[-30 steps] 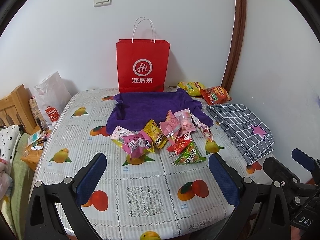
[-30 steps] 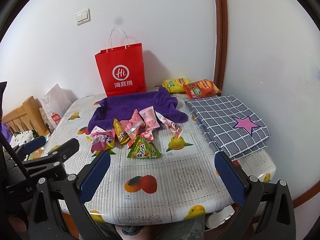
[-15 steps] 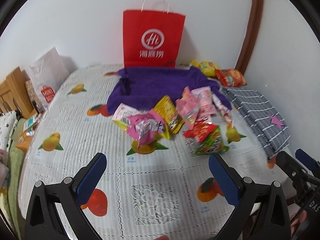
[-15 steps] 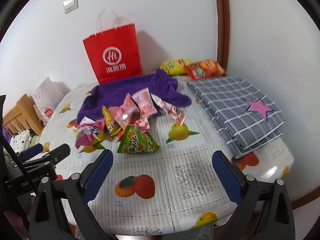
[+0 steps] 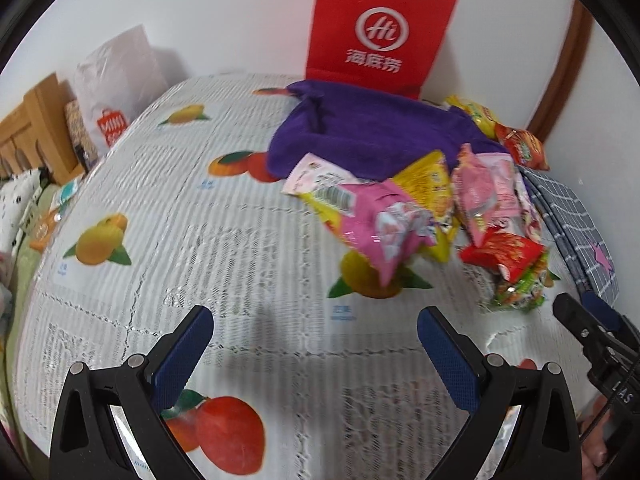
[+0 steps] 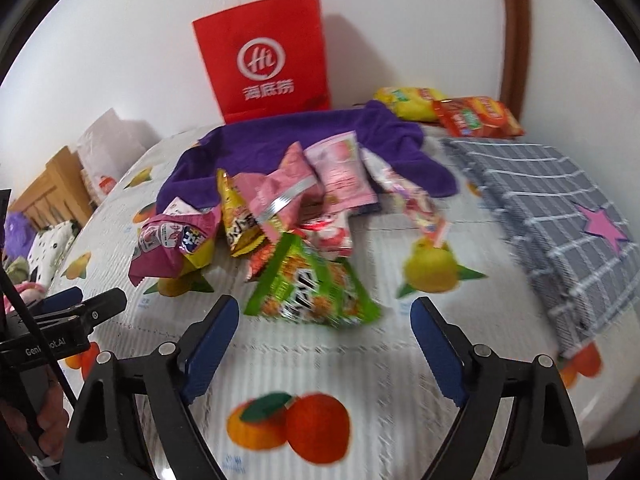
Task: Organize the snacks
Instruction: 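Grasp the green triangular snack bag with the right tool while the left tool reaches toward the pink bag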
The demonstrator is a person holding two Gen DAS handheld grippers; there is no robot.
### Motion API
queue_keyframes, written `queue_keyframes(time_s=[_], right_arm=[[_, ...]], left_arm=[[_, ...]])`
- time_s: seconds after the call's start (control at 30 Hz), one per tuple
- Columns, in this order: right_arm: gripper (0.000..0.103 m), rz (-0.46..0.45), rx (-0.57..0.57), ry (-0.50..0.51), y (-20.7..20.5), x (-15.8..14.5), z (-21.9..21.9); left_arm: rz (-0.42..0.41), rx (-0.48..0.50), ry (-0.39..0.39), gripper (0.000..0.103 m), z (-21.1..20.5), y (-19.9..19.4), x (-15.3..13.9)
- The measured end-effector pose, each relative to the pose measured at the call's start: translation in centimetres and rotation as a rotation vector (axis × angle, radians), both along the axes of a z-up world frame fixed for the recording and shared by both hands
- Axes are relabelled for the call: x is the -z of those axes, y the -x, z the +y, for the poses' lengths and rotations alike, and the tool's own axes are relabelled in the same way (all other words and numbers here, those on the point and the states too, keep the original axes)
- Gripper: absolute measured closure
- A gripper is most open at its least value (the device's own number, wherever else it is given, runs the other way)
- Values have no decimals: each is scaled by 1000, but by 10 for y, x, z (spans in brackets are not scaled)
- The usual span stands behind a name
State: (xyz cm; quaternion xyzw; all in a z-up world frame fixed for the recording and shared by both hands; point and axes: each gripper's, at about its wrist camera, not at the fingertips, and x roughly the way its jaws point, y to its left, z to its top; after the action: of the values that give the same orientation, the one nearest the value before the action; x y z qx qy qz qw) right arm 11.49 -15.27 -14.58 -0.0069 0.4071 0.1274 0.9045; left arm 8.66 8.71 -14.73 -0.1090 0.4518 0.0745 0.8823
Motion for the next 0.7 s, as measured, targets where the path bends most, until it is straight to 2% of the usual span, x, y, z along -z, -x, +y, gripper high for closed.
queue_keyframes(time_s=[0.27,0.5,0.7], right_arm=[[13,44,-7,1,-28,28,19],[13,71,-23,24,-34,46,24],[27,51,-30,-17,-27,42,15]], left_arm=[[8,-14,38,1,13,-8,15],[11,-5,53,1,15,-13,22],[-8,9,71,1,15,-15,19]])
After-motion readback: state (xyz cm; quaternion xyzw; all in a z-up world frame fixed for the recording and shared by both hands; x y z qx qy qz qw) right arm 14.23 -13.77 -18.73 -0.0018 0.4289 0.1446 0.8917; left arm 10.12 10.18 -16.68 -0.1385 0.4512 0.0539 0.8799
